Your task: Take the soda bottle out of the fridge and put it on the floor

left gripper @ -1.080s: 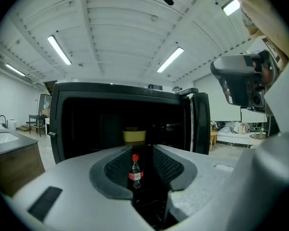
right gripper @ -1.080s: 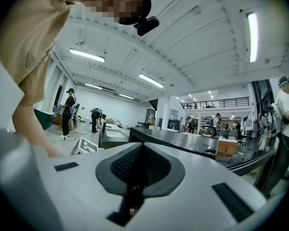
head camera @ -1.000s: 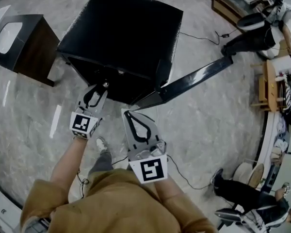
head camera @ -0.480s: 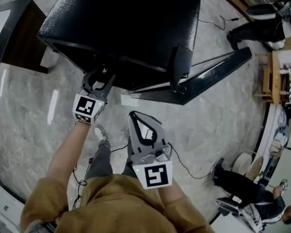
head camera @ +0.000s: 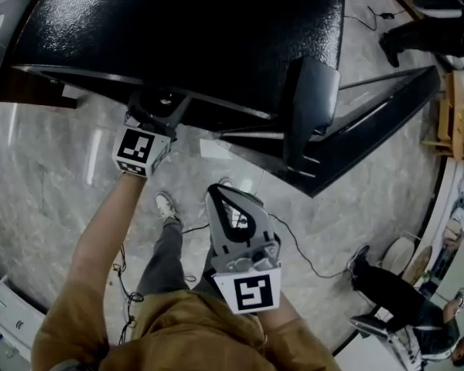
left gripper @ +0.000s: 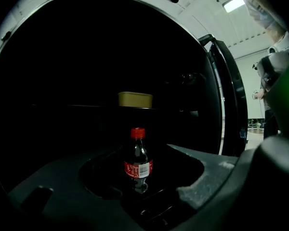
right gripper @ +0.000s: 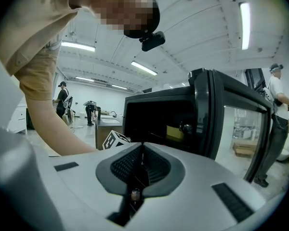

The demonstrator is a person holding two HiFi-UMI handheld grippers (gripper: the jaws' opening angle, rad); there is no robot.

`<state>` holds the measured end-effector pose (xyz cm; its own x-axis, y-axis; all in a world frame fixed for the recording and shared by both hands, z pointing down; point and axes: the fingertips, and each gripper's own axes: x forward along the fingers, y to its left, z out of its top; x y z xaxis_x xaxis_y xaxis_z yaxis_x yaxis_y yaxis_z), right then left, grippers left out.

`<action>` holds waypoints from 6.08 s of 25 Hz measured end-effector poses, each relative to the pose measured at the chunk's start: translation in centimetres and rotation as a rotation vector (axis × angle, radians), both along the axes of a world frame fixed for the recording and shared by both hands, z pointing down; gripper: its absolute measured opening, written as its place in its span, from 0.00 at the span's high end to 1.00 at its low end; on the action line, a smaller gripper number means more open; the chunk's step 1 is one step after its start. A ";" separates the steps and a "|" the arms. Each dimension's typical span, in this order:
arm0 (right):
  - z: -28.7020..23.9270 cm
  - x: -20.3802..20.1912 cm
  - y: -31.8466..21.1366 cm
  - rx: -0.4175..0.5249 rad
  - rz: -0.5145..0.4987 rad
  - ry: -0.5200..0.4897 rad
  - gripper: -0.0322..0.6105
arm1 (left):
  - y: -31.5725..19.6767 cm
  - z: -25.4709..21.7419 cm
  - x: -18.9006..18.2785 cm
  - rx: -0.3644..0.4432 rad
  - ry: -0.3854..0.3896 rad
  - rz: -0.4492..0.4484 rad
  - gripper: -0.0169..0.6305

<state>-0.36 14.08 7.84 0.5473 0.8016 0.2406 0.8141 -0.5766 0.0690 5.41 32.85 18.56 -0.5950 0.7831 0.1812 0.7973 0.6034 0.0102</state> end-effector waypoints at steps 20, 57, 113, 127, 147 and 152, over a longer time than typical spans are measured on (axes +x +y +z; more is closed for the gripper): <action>2.6 0.6 1.0 0.033 -0.008 0.051 0.95 | 4.5 2.9 -2.9 0.019 0.017 0.031 0.46; 4.4 2.7 2.3 0.026 -0.084 0.023 0.95 | 1.3 1.8 0.0 -0.010 -0.056 0.008 0.50; 27.2 11.7 3.4 0.036 -0.386 -0.117 0.95 | -11.8 24.2 13.3 0.058 -0.016 -0.102 0.50; 32.3 11.6 4.1 0.016 -0.392 -0.130 0.95 | -12.7 30.2 13.4 0.067 -0.012 -0.086 0.50; 38.6 6.5 8.8 -0.036 -0.344 -0.123 0.95 | -10.7 37.7 9.6 0.053 0.019 -0.057 0.50; 40.8 6.5 9.4 -0.043 -0.351 -0.096 0.95 | -10.8 40.3 9.4 0.043 0.013 -0.028 0.50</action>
